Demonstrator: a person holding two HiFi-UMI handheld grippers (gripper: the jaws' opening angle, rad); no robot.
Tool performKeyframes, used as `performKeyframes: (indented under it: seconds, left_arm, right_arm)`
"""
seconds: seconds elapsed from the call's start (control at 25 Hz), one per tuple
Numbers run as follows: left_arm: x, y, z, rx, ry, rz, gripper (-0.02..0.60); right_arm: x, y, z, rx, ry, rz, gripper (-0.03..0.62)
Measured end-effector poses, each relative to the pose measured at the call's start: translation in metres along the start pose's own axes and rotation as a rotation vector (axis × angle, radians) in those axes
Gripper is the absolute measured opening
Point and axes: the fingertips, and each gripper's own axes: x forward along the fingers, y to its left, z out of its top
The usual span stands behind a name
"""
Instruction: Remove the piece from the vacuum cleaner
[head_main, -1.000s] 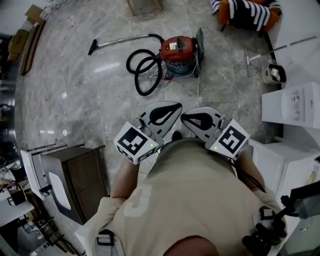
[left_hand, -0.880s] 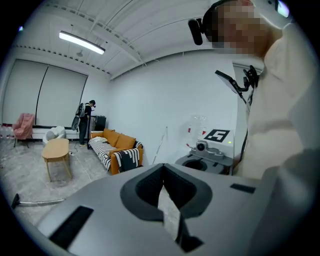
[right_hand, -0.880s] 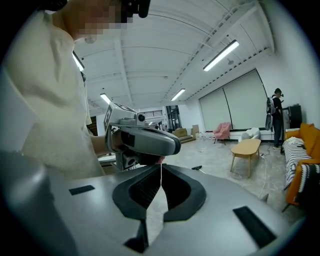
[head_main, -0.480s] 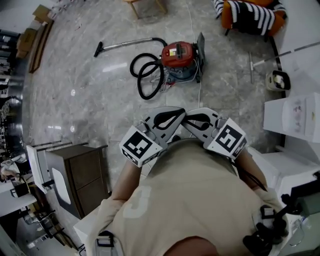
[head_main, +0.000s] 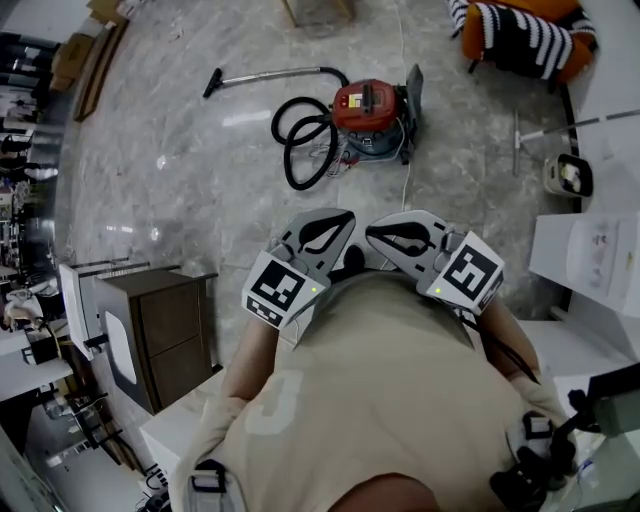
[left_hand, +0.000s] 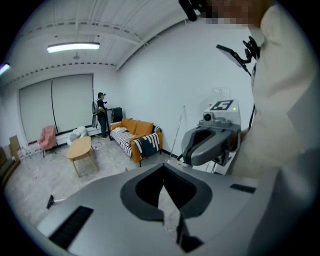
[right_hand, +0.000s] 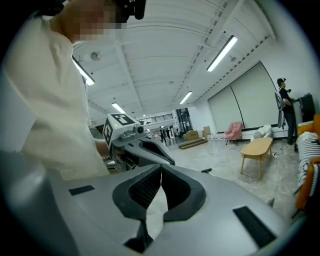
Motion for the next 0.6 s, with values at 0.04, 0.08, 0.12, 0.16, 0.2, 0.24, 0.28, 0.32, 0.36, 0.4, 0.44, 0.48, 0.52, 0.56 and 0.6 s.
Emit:
performKeyframes:
  seconds: [0.04,0.08,0.12,0.16,0.2,0.24,0.28,0.32,0.36,0.4,0.44,0.48,0.52,0.56,0.6]
  left_arm:
    - [0.000,0.003,0.000,-0.025,-0.008,-0.001,0.002]
    - [0.001,0.006,0.000,-0.039,-0.013,0.001,0.002]
    - [0.003,0.008,0.001,-0.039,-0.015,0.007,0.002]
    - [0.004,0.010,0.001,-0.030,-0.016,0.009,0.002]
    - [0.006,0.012,0.002,-0.021,-0.022,0.005,0.002]
    - [0.007,0.012,0.005,-0.020,-0.036,-0.009,0.002]
    - [0.007,0.012,0.009,-0.027,-0.061,-0.030,0.002]
    - [0.007,0.011,0.016,-0.042,-0.093,-0.058,0.002]
    - [0.007,0.011,0.022,-0.056,-0.127,-0.089,0.002]
    - [0.007,0.010,0.029,-0.066,-0.158,-0.122,0.002]
    - [0.008,0.010,0.034,-0.068,-0.180,-0.153,0.002]
    - [0.010,0.010,0.038,-0.063,-0.194,-0.180,0.002]
    - [0.012,0.012,0.041,-0.052,-0.202,-0.201,0.002]
    - [0.014,0.014,0.043,-0.040,-0.206,-0.218,0.002]
    - [0.016,0.018,0.044,-0.027,-0.208,-0.235,0.002]
  right_arm:
    - [0.000,-0.002,-0.002,0.002,0.009,-0.003,0.003]
    - [0.000,-0.004,-0.005,0.007,0.014,-0.006,0.003]
    - [0.000,-0.005,-0.006,0.016,0.017,-0.007,0.003]
    - [0.001,-0.006,-0.007,0.024,0.018,-0.009,0.003]
    - [0.002,-0.006,-0.008,0.030,0.020,-0.013,0.003]
    - [0.003,-0.008,-0.008,0.031,0.022,-0.022,0.003]
    - [0.004,-0.010,-0.009,0.031,0.026,-0.035,0.003]
    - [0.005,-0.013,-0.009,0.029,0.034,-0.051,0.003]
    - [0.005,-0.016,-0.009,0.027,0.044,-0.070,0.003]
    - [0.007,-0.019,-0.010,0.025,0.057,-0.089,0.003]
    - [0.009,-0.022,-0.010,0.023,0.070,-0.106,0.003]
    - [0.012,-0.025,-0.011,0.021,0.083,-0.121,0.003]
    - [0.015,-0.028,-0.011,0.019,0.093,-0.134,0.003]
    - [0.020,-0.031,-0.010,0.017,0.100,-0.145,0.003]
    - [0.024,-0.035,-0.007,0.014,0.103,-0.157,0.003]
